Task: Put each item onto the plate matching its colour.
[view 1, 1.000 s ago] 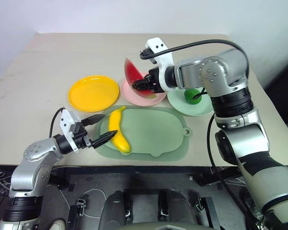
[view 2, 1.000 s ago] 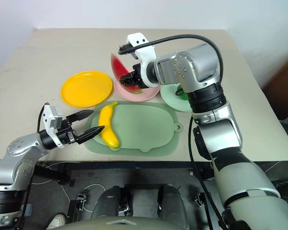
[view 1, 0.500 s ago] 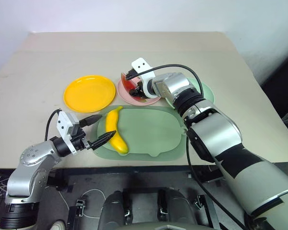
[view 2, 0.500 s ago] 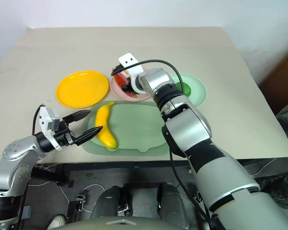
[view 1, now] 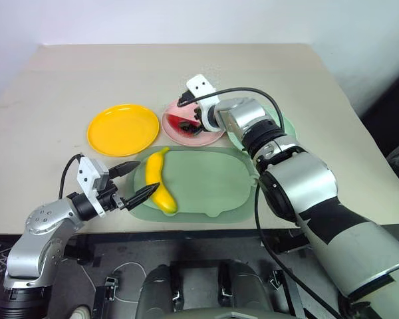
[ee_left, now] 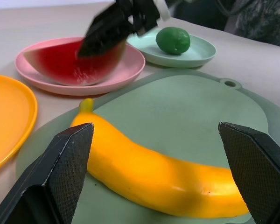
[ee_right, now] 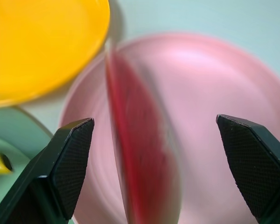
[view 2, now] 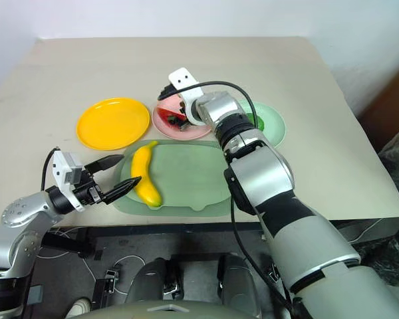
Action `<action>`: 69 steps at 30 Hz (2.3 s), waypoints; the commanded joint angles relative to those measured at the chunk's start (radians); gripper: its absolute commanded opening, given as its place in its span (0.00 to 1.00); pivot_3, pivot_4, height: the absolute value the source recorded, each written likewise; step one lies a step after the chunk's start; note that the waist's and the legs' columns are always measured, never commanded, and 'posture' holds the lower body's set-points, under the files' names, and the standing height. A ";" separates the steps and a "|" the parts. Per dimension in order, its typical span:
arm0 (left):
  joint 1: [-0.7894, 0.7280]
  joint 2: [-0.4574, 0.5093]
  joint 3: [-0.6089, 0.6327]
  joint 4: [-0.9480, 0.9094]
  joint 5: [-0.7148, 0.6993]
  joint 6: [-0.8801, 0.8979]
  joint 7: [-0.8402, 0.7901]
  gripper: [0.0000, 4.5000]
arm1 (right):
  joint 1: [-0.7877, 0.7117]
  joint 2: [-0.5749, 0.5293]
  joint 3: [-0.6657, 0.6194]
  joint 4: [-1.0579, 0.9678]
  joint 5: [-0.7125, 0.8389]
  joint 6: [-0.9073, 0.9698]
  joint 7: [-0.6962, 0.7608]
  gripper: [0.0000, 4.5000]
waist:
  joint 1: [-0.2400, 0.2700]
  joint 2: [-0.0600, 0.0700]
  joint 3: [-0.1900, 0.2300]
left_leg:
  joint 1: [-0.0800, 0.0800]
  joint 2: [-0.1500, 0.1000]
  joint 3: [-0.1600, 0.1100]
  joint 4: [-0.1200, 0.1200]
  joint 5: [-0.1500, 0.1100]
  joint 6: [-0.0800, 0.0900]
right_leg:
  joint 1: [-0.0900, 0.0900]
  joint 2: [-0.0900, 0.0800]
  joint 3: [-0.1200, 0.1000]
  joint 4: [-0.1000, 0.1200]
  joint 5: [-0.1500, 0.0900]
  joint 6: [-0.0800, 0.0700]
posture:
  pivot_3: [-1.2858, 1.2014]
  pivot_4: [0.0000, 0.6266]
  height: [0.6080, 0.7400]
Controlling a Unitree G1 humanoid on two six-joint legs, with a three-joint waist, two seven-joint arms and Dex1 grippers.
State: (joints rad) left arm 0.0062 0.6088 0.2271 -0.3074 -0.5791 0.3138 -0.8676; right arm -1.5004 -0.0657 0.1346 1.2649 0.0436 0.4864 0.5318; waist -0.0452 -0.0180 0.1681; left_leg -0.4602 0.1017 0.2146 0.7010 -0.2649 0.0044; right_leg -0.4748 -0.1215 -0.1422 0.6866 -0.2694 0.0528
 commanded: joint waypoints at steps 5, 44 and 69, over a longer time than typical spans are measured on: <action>-0.021 0.003 0.039 -0.020 -0.029 0.004 0.014 1.00 | 0.153 -0.111 -0.033 -0.461 0.053 0.078 0.180 0.99 | 0.002 -0.001 0.000 | 0.000 0.000 -0.001 0.000 0.000 0.000 | 0.000 0.000 0.000 0.000 0.000 0.000 | 0.52 0.24 0.66; -0.038 -0.378 -0.093 -0.410 0.080 0.498 0.882 1.00 | 1.088 -0.590 -0.147 -1.506 0.466 0.163 0.461 0.99 | 0.031 -0.002 -0.001 | 0.017 -0.001 -0.004 0.000 -0.001 0.002 | 0.018 -0.001 -0.001 -0.003 0.000 0.000 | 0.52 0.24 0.66; -0.248 -0.370 -0.153 -0.244 0.159 0.801 0.852 0.96 | 1.120 -0.625 -0.151 -1.522 0.431 0.168 0.382 1.00 | 0.035 -0.002 -0.001 | 0.017 -0.002 -0.005 0.000 -0.001 0.002 | 0.019 -0.001 -0.001 -0.003 0.000 0.000 | 0.52 0.24 0.66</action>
State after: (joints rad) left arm -0.2284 0.2377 0.0579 -0.5486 -0.4129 1.0923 -0.0085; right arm -0.3739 -0.6753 0.0084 -0.2228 0.4746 0.6697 0.9172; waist -0.0107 -0.0199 0.1673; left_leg -0.4433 0.1001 0.2098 0.7012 -0.2659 0.0060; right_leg -0.4562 -0.1228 -0.1437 0.6837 -0.2694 0.0529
